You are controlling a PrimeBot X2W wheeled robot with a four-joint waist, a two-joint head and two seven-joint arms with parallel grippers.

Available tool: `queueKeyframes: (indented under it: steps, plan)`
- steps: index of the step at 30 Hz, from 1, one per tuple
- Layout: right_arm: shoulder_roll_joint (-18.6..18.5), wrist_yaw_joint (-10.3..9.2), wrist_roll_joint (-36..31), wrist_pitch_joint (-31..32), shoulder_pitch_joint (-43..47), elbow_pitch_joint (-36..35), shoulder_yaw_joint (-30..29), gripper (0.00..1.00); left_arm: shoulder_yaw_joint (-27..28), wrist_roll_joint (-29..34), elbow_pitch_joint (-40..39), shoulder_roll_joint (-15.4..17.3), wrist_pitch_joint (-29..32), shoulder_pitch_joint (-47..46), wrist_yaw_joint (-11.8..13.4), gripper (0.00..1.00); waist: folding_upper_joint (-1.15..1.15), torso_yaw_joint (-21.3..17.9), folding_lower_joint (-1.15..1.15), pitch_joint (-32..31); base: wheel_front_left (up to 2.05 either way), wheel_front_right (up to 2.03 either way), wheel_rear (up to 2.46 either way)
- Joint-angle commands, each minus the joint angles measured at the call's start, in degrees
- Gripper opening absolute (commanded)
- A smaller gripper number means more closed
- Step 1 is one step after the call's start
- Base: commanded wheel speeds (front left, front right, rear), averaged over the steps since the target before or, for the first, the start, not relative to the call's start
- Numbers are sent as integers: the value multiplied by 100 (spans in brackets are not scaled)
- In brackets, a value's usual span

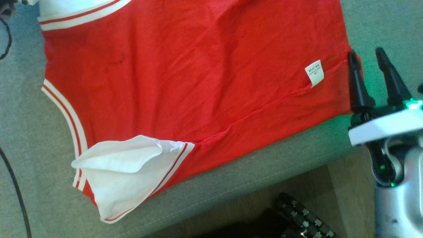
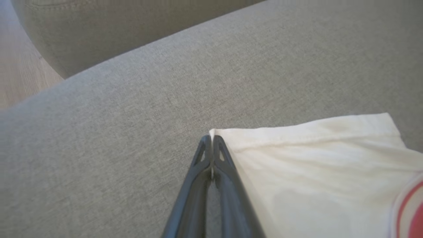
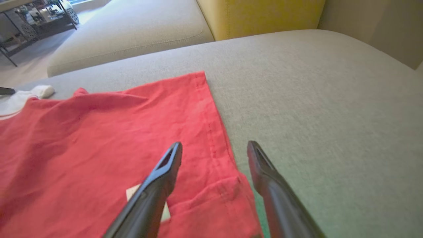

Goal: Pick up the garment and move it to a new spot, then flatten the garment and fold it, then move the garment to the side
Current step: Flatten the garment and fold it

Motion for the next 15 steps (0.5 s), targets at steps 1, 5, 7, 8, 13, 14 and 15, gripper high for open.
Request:
queueKeyframes:
  steps: [1, 5, 7, 8, 13, 14, 15]
  plan:
    - [-76, -2, 118, 77, -266, -145, 168, 100, 142, -18, -143, 284, -138, -283, -11, 0, 0, 5, 0, -4, 0, 0, 0]
    - [-76, -2, 16, 529, -1037, 160, 255, 100, 111, 15, -163, 289, -486, -365, -22, 0, 0, 45, 0, -18, 0, 0, 0]
    - [-76, -2, -94, 848, -1551, 439, 264, 100, 81, 8, -157, 258, -594, -404, -26, 0, 0, 102, 0, -19, 0, 0, 0]
    - [-76, -2, -125, 1006, -1813, 599, 248, 100, 60, 1, -157, 239, -632, -425, -28, 0, 0, 137, 0, -12, 0, 0, 0]
    - [-76, -2, -660, 1835, -2933, 1416, 67, 100, -99, -44, -214, 179, -760, -521, -37, 0, 0, 292, 0, 32, 0, 0, 0]
    - [-76, -2, -659, 1993, -3103, 1572, 22, 100, -130, -64, -233, 167, -783, -540, -38, 0, 0, 321, 0, 45, 0, 0, 0]
    - [-76, -2, -739, 2142, -3257, 1710, -8, 100, -168, -87, -257, 158, -804, -558, -39, 0, 0, 344, 0, 56, 0, 0, 0]
